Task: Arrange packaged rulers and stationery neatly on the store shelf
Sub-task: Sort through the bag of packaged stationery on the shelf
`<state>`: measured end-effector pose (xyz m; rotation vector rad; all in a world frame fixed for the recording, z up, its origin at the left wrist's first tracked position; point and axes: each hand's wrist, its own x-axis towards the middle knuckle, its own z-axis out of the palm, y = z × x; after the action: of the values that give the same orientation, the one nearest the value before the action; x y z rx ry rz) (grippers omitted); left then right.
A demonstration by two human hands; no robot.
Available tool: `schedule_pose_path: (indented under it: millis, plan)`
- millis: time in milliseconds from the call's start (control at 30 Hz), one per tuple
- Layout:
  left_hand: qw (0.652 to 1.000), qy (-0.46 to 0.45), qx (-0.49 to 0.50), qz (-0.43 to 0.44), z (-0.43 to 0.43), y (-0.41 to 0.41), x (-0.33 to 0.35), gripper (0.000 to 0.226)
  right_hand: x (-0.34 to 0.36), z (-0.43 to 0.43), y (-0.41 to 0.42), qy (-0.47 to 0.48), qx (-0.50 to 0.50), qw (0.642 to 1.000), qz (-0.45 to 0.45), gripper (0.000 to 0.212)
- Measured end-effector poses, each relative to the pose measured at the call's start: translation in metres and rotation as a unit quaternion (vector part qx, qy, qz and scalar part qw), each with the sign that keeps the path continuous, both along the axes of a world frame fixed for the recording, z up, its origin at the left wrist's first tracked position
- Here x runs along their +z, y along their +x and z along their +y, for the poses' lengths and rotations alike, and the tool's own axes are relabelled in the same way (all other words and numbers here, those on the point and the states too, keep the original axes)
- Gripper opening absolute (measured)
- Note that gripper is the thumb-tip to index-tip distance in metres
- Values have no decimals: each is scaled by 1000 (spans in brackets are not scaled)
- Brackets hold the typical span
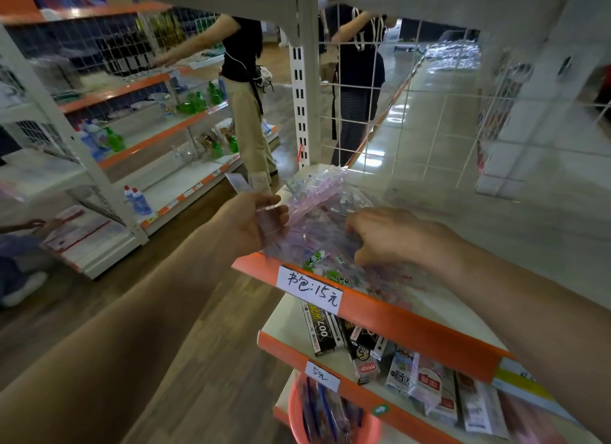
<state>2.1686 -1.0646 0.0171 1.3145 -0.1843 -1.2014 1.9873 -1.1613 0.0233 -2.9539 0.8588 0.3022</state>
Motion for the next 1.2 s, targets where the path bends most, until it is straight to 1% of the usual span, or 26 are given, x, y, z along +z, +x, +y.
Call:
schedule_pose_path:
  millis: [100,200,333,433,500,567,600,633,667,733,800,900,933,967,1000,1033,1067,1100,1133,1200]
  plan:
    - [1000,7,11,15,1,-1,-1,9,-1,1,-2,-17,0,1000,18,40]
    - [1000,1,5,17,3,-2,1,11,1,0,-5,-9,-6,1000,22,40]
    - [1000,-3,-9,3,4,3,6,15,10,-16,-24,58,-49,997,-6,39]
    - [1000,-1,-16,-1,5,5,10,19,23,-29,-45,108,-68,991,-50,32]
    - [1000,-8,-22,6,4,2,10,22,31,-31,-54,180,-110,971,-111,23]
    - [999,-22,-37,17,1,-4,12,19,36,-24,-51,267,-131,934,-200,20]
    - [998,-30,-48,23,-1,-8,13,16,37,-19,-43,300,-127,913,-244,20]
    - [997,-40,-59,31,-4,-12,14,14,36,-14,-32,316,-115,901,-274,20]
    - [996,-51,-67,38,-7,-16,16,17,34,-8,-19,318,-96,900,-283,22]
    - [994,-66,-74,34,-12,-21,18,21,28,8,10,314,-54,910,-264,24]
    - [996,-66,-63,9,-12,-20,20,16,25,15,33,300,-16,921,-249,21]
    - [998,-53,-21,2,-4,1,16,11,29,6,44,322,-18,908,-268,31]
    - [999,-45,-9,6,1,11,14,8,29,-3,44,305,-17,915,-262,30]
    - [999,-35,1,11,5,19,12,7,28,-12,42,254,-7,940,-229,24]
    - [999,-27,8,19,10,26,11,9,25,-17,40,196,7,967,-164,21]
    - [999,-21,12,34,13,31,10,13,20,-20,38,144,17,986,-84,26]
    - [998,-19,14,54,16,34,9,18,15,-19,37,110,20,994,-17,32]
    - [997,-19,13,76,17,35,9,22,10,-16,37,86,21,996,20,35]
    - [996,-17,10,89,18,35,8,24,7,-12,37,65,20,997,26,37]
    - [996,-8,9,88,17,31,6,26,3,-8,37,35,10,999,4,39]
